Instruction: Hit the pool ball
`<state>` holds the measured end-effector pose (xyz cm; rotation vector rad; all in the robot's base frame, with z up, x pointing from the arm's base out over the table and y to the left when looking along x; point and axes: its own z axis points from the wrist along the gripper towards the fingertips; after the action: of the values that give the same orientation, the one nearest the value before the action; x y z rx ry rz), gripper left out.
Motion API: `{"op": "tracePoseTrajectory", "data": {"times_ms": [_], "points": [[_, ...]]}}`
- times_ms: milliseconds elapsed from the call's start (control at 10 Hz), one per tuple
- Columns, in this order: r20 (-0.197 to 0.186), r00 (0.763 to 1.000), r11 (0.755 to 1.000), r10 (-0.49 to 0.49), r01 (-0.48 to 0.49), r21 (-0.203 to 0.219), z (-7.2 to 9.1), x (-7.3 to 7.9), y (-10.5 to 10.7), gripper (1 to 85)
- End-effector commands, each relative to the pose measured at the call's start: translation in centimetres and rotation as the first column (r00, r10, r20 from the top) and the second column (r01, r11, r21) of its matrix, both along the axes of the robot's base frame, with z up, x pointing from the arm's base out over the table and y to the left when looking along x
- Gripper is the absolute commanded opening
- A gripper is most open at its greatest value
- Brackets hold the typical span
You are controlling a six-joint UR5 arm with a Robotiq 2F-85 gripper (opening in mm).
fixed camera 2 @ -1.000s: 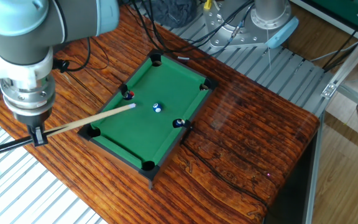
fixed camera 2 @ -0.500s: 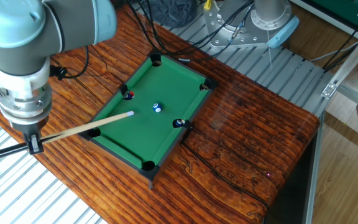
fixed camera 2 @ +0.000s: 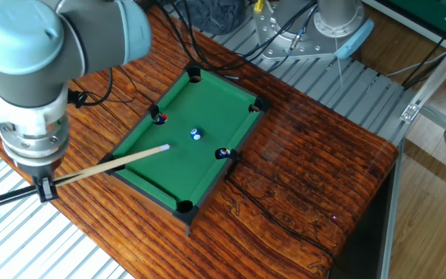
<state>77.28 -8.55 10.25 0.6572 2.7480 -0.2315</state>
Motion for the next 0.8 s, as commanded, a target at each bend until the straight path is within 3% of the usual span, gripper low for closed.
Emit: {"op": "tracePoseTrajectory", "data": {"times_ms": [0,700], "points": [[-0.006,1.000,0.999,0.030,-0.030,-0.019,0.0,-0.2,0.9,1.0],[-0.017,0.998,0.998,0.064,-0.065,-0.017,-0.3,-0.7,2.3,1.0]]}}
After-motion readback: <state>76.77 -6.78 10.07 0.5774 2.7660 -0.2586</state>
